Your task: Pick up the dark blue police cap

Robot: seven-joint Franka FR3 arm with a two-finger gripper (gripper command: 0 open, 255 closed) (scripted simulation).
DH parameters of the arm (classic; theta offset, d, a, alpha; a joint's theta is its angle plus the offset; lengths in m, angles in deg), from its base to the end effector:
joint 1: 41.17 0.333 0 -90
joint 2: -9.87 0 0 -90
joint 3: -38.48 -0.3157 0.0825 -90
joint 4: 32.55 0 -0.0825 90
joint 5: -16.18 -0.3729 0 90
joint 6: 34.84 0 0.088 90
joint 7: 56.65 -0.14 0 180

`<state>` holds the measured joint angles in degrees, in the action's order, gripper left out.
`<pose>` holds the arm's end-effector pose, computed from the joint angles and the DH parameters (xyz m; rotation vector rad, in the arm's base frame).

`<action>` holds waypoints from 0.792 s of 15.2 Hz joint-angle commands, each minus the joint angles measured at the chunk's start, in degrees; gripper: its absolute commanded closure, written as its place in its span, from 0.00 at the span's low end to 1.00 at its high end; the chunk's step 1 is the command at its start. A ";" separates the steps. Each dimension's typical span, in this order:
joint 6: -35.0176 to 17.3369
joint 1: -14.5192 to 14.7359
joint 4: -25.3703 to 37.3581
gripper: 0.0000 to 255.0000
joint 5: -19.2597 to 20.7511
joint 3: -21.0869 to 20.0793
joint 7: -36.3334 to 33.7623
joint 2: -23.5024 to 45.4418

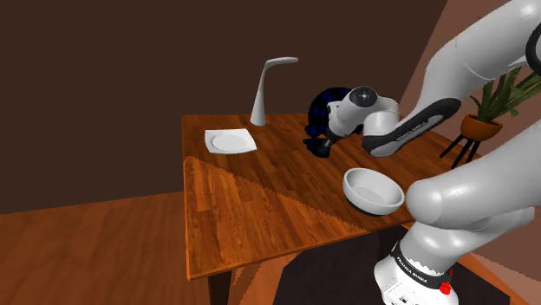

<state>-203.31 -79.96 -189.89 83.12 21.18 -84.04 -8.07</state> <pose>0.3941 -0.1050 0.3164 2.5251 0.3353 0.5210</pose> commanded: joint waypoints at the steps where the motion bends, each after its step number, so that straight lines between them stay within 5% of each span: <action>1: -2.06 -9.59 5.34 0.00 23.35 -7.00 -18.99 5.63; 3: 1.04 -10.52 10.58 0.00 40.67 -8.07 -33.16 11.40; 6: 6.86 -8.69 16.32 0.00 57.15 -7.04 -45.06 18.74; 10: 14.52 -8.54 22.66 0.00 71.17 -7.42 -52.34 27.18; 12: 16.38 -8.58 24.25 0.00 73.99 -7.51 -53.28 29.21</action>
<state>-188.16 -88.51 -166.13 154.94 13.79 -136.12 20.19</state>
